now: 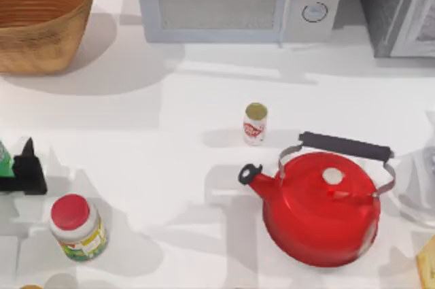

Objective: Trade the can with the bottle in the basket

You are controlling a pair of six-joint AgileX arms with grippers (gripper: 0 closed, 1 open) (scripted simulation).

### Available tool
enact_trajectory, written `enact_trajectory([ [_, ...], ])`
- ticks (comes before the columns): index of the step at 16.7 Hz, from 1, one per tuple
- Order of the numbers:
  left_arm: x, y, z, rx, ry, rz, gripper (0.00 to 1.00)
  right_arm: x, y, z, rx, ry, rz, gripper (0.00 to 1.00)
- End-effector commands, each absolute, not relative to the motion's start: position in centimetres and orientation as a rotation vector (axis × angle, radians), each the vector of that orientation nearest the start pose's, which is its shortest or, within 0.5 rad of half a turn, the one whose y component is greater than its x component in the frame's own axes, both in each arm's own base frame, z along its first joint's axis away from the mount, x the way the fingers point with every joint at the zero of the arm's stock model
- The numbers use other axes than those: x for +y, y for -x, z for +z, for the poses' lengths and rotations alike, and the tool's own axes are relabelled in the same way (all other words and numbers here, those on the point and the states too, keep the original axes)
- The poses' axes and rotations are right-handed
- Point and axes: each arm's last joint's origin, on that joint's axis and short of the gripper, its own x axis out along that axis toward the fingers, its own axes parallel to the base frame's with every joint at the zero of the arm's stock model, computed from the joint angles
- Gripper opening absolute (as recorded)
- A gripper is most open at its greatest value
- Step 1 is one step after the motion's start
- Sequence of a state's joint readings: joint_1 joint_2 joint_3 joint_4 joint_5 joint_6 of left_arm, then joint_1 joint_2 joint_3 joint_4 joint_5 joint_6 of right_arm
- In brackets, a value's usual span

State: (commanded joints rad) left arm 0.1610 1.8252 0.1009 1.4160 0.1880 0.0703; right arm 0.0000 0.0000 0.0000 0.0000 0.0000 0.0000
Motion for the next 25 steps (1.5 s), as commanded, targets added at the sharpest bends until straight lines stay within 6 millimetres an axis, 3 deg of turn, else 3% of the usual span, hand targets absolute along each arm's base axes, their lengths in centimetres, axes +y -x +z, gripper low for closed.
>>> enact_trajectory([
  [6, 2.71, -20.88, 7.1, 0.301, -0.003, -0.02, 1.0, -0.12, -10.57, 16.0, 0.0, 0.0, 0.0, 1.0],
  [19, 2.71, -20.88, 7.1, 0.301, -0.003, -0.02, 0.02, -0.12, -10.57, 16.0, 0.0, 0.0, 0.0, 1.0],
  [25, 2.71, -20.88, 7.1, 0.301, -0.003, -0.02, 0.0, -0.12, -10.57, 16.0, 0.0, 0.0, 0.0, 1.0],
])
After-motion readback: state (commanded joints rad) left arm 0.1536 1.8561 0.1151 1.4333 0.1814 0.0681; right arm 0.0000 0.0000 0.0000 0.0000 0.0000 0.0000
